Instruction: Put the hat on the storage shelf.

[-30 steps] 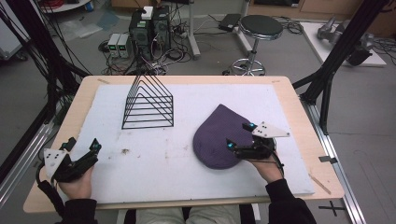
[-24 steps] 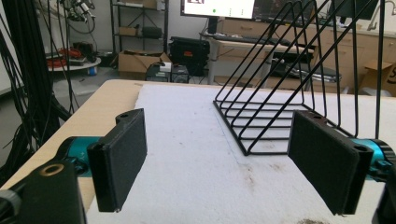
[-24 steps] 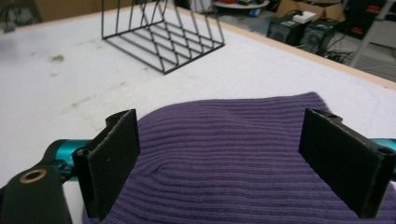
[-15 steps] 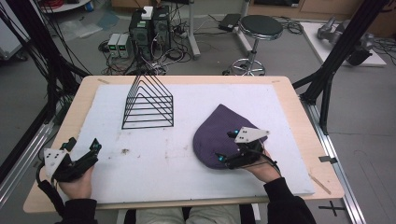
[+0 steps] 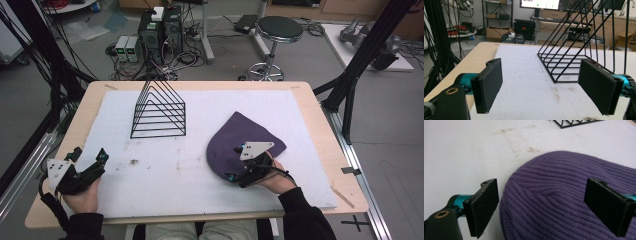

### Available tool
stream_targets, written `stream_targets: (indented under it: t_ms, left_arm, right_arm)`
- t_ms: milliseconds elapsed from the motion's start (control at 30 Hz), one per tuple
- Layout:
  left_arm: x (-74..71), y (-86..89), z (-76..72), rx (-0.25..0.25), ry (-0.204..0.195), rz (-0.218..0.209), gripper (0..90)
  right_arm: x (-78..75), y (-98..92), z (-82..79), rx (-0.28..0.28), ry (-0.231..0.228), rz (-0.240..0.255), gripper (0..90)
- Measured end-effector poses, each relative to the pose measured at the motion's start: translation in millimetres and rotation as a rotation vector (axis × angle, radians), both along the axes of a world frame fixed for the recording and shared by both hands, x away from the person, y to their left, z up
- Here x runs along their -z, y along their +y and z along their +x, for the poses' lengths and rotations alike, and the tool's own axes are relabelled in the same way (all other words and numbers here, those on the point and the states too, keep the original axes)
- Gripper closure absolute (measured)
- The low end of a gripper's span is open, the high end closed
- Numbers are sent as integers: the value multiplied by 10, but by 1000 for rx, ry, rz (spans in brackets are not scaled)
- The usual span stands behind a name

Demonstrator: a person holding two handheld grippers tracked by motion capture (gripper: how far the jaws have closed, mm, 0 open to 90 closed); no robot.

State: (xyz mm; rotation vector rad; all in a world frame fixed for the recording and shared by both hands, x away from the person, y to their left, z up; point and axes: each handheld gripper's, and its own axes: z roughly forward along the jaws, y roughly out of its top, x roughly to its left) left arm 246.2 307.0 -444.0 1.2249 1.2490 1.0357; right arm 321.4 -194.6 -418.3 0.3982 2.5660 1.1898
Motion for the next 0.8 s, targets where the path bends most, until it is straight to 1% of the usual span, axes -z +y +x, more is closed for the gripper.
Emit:
stream_targets:
  t_ms: [33,67,100,133,200,233,267,300,333,367,400,433,533,567,600,633,667,767,800]
  left_arm:
    - [0,2,-1,-1,0,0,202]
    - [1,3,0,-2,-2,-1,201]
    - [1,4,0,-2,-1,-1,201]
    - [1,4,1,-2,0,-1,202]
    - [2,8,2,-1,2,-4,202]
    - [2,8,2,-1,2,-4,201]
    - [3,9,1,-1,4,-5,201]
    - [3,9,2,-2,4,-6,201]
    - [3,9,2,-3,3,-8,201]
    - [4,12,1,-2,2,-10,201]
    - [4,12,1,-2,2,-10,201]
    - [4,13,0,-3,4,-11,201]
    - [5,16,0,-3,2,-14,201]
    - [6,17,1,-4,2,-15,201]
    - [5,20,-1,-2,4,-15,201]
    - [6,21,0,-3,4,-19,201]
    - [9,24,3,-2,4,-24,201]
    - [11,31,3,1,10,-30,201]
    - [12,33,3,0,10,-34,201]
  right_arm:
    - [7,5,2,-6,-1,-7,118]
    - [27,16,5,-25,6,-24,118]
    - [27,16,5,-25,6,-24,118]
    - [51,30,10,-51,2,-42,119]
    - [70,43,9,-68,6,-56,118]
    - [83,52,12,-89,9,-66,118]
    - [93,59,17,-106,6,-69,118]
    - [93,59,17,-106,6,-69,118]
    - [112,78,22,-132,-2,-82,118]
    - [120,90,21,-141,-5,-95,118]
    - [128,102,25,-143,-19,-112,118]
    - [138,113,29,-148,-20,-125,118]
    - [164,131,47,-144,-34,-148,119]
    - [164,131,47,-144,-34,-148,119]
    - [187,133,59,-144,-39,-179,131]
    - [203,130,66,-142,-38,-195,139]
    - [204,127,75,-144,-30,-187,150]
    - [201,118,92,-134,-37,-187,168]
    - [202,117,102,-129,-30,-186,177]
